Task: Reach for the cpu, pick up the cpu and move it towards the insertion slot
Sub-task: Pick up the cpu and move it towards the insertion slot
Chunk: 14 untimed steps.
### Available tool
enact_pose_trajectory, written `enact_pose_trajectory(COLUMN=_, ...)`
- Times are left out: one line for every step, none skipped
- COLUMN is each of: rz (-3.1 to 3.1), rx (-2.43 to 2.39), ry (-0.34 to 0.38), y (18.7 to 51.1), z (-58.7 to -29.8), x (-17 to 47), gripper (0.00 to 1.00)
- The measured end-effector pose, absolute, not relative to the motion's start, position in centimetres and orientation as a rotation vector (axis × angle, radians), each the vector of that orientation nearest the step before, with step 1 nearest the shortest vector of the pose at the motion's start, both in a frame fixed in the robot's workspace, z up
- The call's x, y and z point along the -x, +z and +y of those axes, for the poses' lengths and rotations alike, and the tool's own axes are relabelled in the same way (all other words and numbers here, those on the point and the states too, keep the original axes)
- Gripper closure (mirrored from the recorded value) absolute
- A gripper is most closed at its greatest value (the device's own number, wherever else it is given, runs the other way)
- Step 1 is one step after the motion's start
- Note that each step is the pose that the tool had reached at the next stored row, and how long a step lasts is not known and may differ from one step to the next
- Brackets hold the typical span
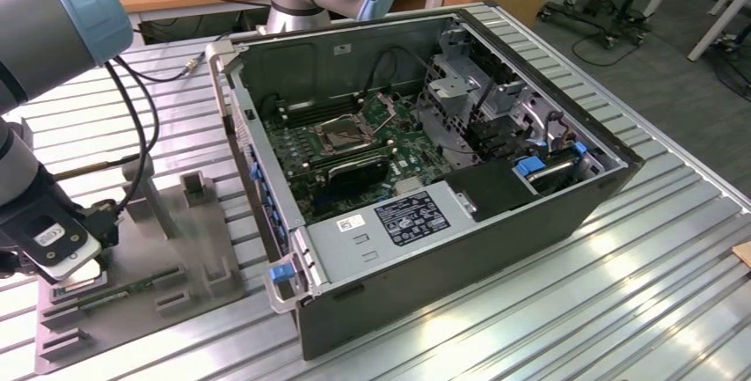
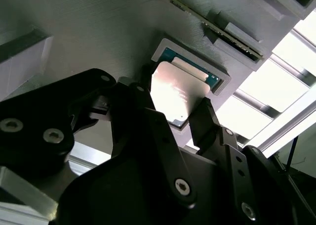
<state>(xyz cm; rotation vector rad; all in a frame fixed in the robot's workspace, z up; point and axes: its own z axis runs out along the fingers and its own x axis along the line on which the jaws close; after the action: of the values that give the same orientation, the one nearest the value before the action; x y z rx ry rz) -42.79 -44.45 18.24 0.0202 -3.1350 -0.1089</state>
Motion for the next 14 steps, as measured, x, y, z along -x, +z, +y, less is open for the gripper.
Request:
enact_pose_trajectory(rz=-3.135, rx=-0.02, ry=-0.109, y=18.2, z=-44.5, x=42.8, gripper=0.46)
enact_pose_trajectory(rz=-3.135, rx=-0.02, ry=-0.109, y=18.2, z=-44.5, x=42.8, gripper=0.46)
enact_pose_trajectory(rz=-3.135, rx=-0.02, ry=-0.109, y=18.2, z=-44.5, x=42.8, gripper=0.46)
enact_pose_trajectory(rz=-3.135, rx=-0.02, ry=-0.109, y=18.2, z=-44.5, x=42.8, gripper=0.46)
enact_pose_trajectory(rz=-3.135, rx=-0.02, ry=-0.109, y=18.2, z=-44.5, x=42.8, gripper=0.46)
enact_pose_trajectory(rz=-3.135, rx=-0.02, ry=-0.109, y=18.3, z=-44.4, x=42.8, gripper=0.46)
enact_pose_trajectory(rz=-3.135, rx=-0.02, ry=-0.109, y=18.3, z=-44.4, x=42.8, gripper=0.46)
enact_pose_trajectory(rz=-3.135, rx=-0.02, ry=-0.109, y=18.5, z=-44.5, x=42.8, gripper=0.46)
enact_pose_trajectory(rz=-3.135, rx=-0.02, ry=-0.109, y=18.7, z=-44.5, x=42.8, gripper=0.46)
enact_pose_trajectory(rz=-3.135, rx=-0.02, ry=-0.109, y=18.9, z=-44.5, x=42.8, gripper=0.46)
enact_pose_trajectory(rz=-3.135, rx=-0.02, ry=-0.109, y=19.1, z=-44.5, x=42.8, gripper=0.46)
enact_pose_trajectory(rz=-3.135, rx=-0.02, ry=-0.109, y=19.3, z=-44.5, x=42.8, gripper=0.46)
enact_pose_trajectory(rz=-3.135, rx=-0.02, ry=-0.109, y=19.5, z=-44.5, x=42.8, gripper=0.46)
enact_pose_trajectory(rz=-3.135, rx=-0.02, ry=-0.109, y=19.7, z=-44.5, x=42.8, gripper=0.46)
